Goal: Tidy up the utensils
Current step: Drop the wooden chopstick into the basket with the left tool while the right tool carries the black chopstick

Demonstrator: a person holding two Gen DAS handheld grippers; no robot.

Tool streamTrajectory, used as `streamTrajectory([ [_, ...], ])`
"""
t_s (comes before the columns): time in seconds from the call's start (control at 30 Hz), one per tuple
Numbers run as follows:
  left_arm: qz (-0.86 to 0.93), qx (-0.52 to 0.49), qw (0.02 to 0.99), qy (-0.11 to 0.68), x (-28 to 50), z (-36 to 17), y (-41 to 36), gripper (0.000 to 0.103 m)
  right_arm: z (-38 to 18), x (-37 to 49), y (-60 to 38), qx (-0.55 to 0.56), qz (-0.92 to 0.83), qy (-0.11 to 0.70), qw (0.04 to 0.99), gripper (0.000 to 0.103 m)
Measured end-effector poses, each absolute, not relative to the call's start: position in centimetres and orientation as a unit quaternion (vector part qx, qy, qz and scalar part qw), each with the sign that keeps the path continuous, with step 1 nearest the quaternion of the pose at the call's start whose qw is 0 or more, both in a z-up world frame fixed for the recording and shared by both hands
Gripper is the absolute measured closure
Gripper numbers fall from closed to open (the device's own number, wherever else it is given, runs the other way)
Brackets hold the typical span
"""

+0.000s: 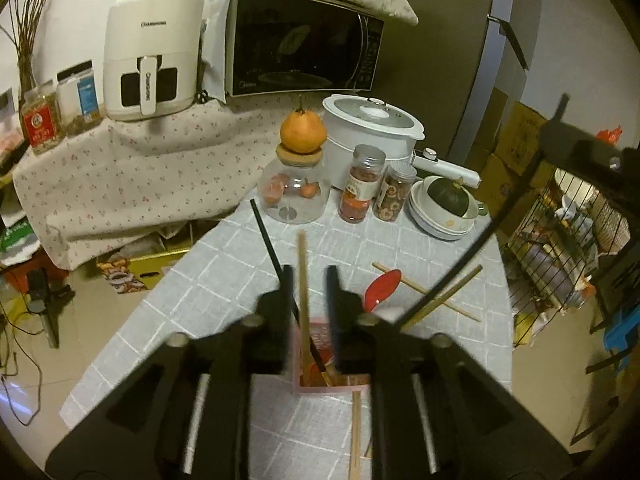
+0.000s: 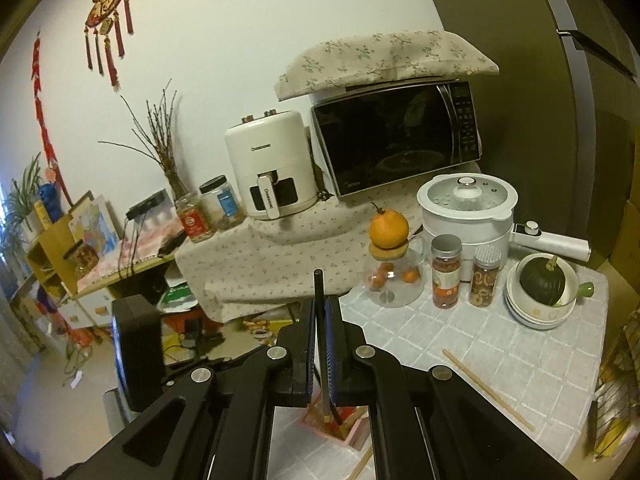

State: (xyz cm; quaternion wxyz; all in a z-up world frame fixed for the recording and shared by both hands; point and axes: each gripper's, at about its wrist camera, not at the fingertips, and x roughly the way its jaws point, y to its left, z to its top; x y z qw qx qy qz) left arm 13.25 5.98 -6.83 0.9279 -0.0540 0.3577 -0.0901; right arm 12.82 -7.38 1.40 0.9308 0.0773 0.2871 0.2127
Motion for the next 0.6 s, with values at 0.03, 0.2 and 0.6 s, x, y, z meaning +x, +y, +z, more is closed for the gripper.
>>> streamTrajectory([
  [0.03,-0.09,-0.057,0.928,0.357,13.2,-6.8,6.0,0.074,1.3,13.1,-7.2,0.076,0.21,0.286,0.932,0.098],
  [0.2,-0.093,-0.069,0.927,0.357,12.6,-6.3,6.6,0.071,0.2,14.3,-6.6,0.069,0.197,0.293,0.933,0.098],
  [0.6,-0.076,-0.099,0.909,0.398,10.6,-7.3,9.0,0.06,-2.0,16.3,-5.9,0.071,0.185,0.3,0.933,0.098],
])
